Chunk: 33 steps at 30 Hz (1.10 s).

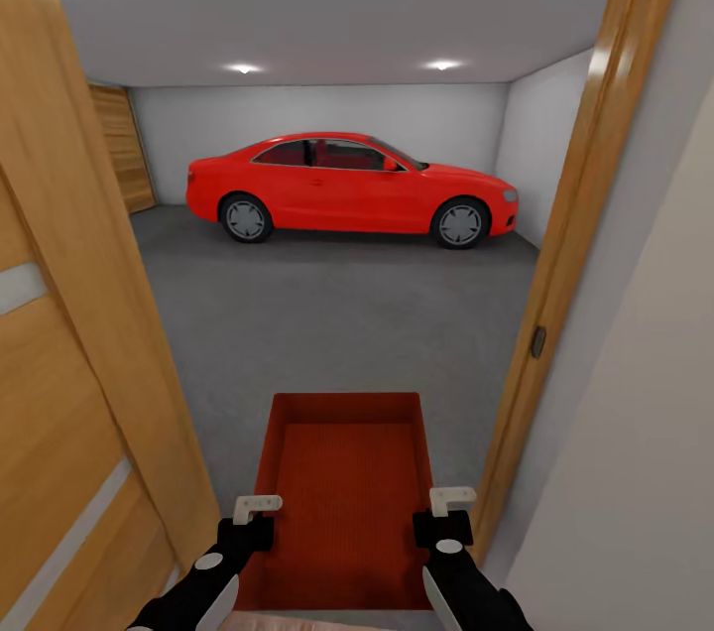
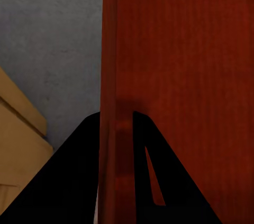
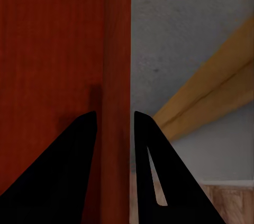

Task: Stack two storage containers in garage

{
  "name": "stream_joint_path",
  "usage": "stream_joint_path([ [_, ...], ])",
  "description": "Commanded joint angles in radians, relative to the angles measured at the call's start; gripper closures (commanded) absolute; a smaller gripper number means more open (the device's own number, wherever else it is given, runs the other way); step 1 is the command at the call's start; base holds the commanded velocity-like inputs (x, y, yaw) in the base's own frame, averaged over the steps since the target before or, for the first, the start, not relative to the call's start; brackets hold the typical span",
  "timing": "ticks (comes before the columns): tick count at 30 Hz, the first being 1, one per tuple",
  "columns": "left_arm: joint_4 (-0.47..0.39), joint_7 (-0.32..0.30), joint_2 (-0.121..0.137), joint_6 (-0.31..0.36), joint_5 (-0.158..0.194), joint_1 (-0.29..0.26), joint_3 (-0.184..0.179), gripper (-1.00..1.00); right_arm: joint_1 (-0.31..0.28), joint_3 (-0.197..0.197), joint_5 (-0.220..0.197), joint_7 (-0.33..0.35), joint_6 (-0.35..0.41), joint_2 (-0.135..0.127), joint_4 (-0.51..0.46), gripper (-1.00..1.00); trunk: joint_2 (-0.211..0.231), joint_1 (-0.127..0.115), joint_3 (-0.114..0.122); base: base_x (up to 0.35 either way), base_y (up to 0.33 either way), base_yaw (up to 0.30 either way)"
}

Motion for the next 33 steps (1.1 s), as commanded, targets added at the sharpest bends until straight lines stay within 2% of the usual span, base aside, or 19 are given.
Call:
stream_joint_path([
  [1,0.004,0.016,0.002,0.004,0.012,-0.002,-0.002,1.0,-0.001,0.014,0.041,-0.015,0.01,-0.016,-0.004,1.0,-0.001,0.0,-0.001,0.025,0.008,-0.001],
  [7,0.004,0.016,0.002,0.003,0.012,-0.002,-0.002,1.0,-0.001,0.014,0.04,-0.014,0.01,-0.016,-0.004,1.0,-0.001,0.0,-0.001,0.07,0.003,-0.001],
  [18,0.004,0.016,0.003,0.002,0.011,-0.002,-0.002,1.0,-0.001,0.014,0.039,-0.013,0.01,-0.016,-0.004,1.0,-0.001,0.0,-0.001,0.274,0.0,0.0],
  [26,0.004,0.016,0.003,0.003,0.01,-0.002,-0.002,1.0,-0.001,0.014,0.039,-0.013,0.01,-0.015,-0.004,1.0,-0.001,0.0,-0.001,0.057,0.015,-0.084],
  [33,0.004,0.016,0.003,0.004,0.01,-0.002,-0.002,1.0,-0.001,0.014,0.04,-0.013,0.01,-0.016,-0.004,1.0,-0.001,0.0,-0.001,0.082,0.173,-0.022],
])
